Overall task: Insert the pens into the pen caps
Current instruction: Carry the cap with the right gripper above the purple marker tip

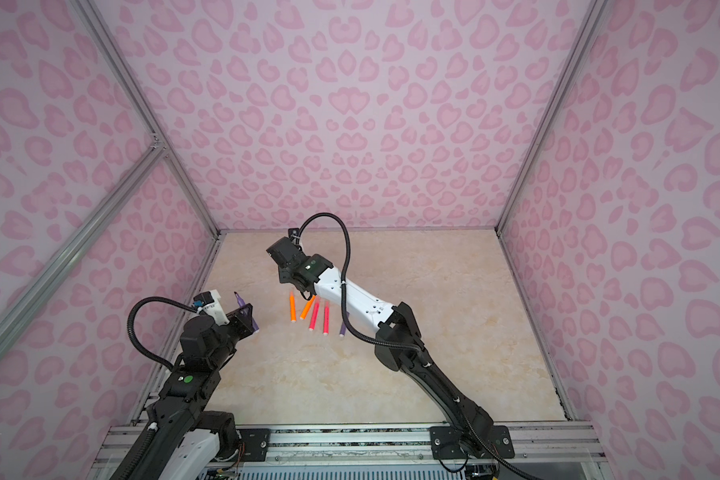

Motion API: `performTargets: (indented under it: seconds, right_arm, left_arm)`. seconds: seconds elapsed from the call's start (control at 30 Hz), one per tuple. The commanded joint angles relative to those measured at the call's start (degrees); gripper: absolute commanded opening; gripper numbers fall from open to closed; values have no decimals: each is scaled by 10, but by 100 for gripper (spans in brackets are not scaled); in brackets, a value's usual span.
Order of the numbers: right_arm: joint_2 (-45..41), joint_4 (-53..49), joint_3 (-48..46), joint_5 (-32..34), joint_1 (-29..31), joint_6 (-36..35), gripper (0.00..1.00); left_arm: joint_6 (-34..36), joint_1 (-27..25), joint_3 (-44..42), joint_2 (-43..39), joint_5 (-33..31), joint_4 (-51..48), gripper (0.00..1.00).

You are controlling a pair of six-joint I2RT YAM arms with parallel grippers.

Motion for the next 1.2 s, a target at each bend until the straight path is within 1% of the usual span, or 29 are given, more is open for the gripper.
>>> performTargets:
  seconds: [0.0,0.07,0.17,0.2,0.33,0.4,0.5,0.6,0.73,0.8,0.97,1.17]
  right_arm:
    - [-83,48,-122,19,2,12,0]
    - [-175,133,-254,14,4,19,0]
    - [-284,237,-393,19,7,28,0]
    - [-316,258,-430,22,9,34,0]
    - [-412,309,-532,44,20,48,0]
    - [-462,337,-577,69,30,52,0]
    - [-525,377,-655,94,36,61,0]
    - [-563,402,-691,95,42,68,0]
    - [-577,427,-713,114,61,73,0]
    - [-573,452,-723,112,63,82,0]
    - [-555,488,-725,107,69,107,0]
    - [-542,510,-723,112,81,114,0]
  left_arm:
    - [22,-36,-4,-4,80,86,3]
    - [43,-77,4,7,98,110,3]
    - [76,-144,20,39,100,120,3]
    - [86,-165,25,52,106,126,3]
    - [122,-223,46,98,156,146,3]
    - [138,-246,55,116,177,149,3]
    - [153,-273,62,131,178,151,3]
    - [157,-286,71,137,164,141,3]
    - [156,-289,72,128,131,128,3]
    - [155,-291,71,117,103,118,3]
    - [156,-291,66,102,90,115,3]
    - [152,-291,63,102,73,116,3]
